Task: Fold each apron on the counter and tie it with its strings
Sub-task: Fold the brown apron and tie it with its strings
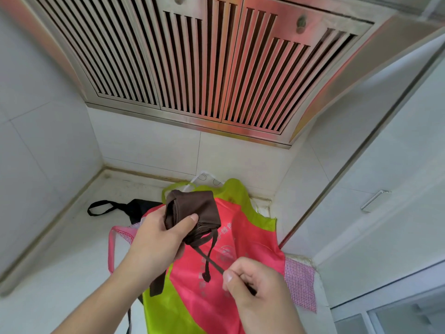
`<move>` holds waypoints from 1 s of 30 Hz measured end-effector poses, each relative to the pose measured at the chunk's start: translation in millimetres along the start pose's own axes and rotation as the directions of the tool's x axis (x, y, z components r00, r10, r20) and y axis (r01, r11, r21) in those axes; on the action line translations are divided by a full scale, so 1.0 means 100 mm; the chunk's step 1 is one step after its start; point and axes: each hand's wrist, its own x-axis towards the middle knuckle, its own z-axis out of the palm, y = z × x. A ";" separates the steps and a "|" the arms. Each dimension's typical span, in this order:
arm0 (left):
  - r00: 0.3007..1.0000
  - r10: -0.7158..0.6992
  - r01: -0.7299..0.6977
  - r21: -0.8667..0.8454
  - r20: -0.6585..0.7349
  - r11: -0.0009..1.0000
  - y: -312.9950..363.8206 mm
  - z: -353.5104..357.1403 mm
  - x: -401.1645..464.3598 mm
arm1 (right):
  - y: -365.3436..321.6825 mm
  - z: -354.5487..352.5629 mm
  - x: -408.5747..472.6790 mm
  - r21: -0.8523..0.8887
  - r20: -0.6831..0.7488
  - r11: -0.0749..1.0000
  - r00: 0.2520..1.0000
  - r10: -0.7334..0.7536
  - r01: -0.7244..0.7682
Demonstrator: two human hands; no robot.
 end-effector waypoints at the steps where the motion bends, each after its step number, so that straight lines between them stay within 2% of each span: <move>1: 0.997 -0.003 0.000 0.041 0.079 0.999 -0.01 -0.03 -0.01 | -0.01 -0.07 0.00 -0.028 -0.005 0.999 1.000 -0.018 0.017; 4: 0.919 -0.003 -0.063 0.155 0.395 0.986 0.02 -0.04 -0.11 | -0.10 -0.29 0.09 -0.127 -0.023 0.983 0.991 -0.134 0.130; 7: 0.781 -0.055 0.028 0.053 0.622 0.998 0.03 -0.01 -0.30 | -0.24 -0.53 0.29 -0.270 -0.027 0.931 0.965 -0.261 0.244; 9: 0.719 -0.093 0.115 0.014 0.689 0.993 0.05 0.00 -0.39 | -0.31 -0.63 0.41 -0.175 0.008 0.954 0.969 -0.246 0.244; 11: 0.694 -0.119 0.166 0.003 0.710 0.986 0.03 -0.02 -0.42 | -0.34 -0.69 0.49 -0.017 0.081 0.971 0.969 -0.235 0.237; 14: 0.650 -0.048 0.149 -0.065 0.759 0.987 0.03 -0.07 -0.44 | -0.26 -0.68 0.59 0.221 0.172 0.946 0.946 -0.277 0.237; 16: 0.624 -0.032 0.145 -0.075 0.781 0.987 0.07 -0.09 -0.46 | -0.15 -0.60 0.62 0.382 0.186 0.907 0.946 -0.265 0.179; 19: 0.664 -0.049 0.114 -0.036 0.747 0.993 0.15 -0.13 -0.52 | -0.03 -0.42 0.63 0.481 0.190 0.869 0.953 -0.235 0.118; 21: 0.698 -0.025 0.117 -0.079 0.716 0.990 0.18 -0.12 -0.55 | 0.03 -0.29 0.60 0.523 0.132 0.847 0.972 -0.192 0.097; 23: 0.772 0.011 0.096 -0.134 0.635 0.986 0.21 -0.08 -0.56 | 0.12 -0.18 0.53 0.621 0.046 0.783 0.996 -0.079 0.033; 24: 0.831 0.025 0.078 -0.160 0.555 0.984 0.22 -0.06 -0.56 | 0.17 -0.12 0.49 0.703 0.048 0.710 0.999 -0.007 -0.029; 25: 0.887 0.032 0.059 -0.182 0.461 0.982 0.21 -0.03 -0.56 | 0.21 -0.07 0.42 0.774 0.087 0.626 0.995 0.048 -0.098; 27: 0.946 0.041 0.033 -0.222 0.320 0.974 0.19 0.00 -0.53 | 0.22 0.01 0.29 0.823 0.244 0.513 0.967 0.068 -0.244; 28: 0.960 0.052 0.016 -0.238 0.276 0.971 0.19 0.02 -0.52 | 0.22 0.04 0.23 0.809 0.319 0.510 0.947 0.040 -0.293; 30: 0.975 0.063 -0.012 -0.234 0.212 0.972 0.17 0.03 -0.51 | 0.18 0.12 0.12 0.773 0.378 0.565 0.925 -0.044 -0.289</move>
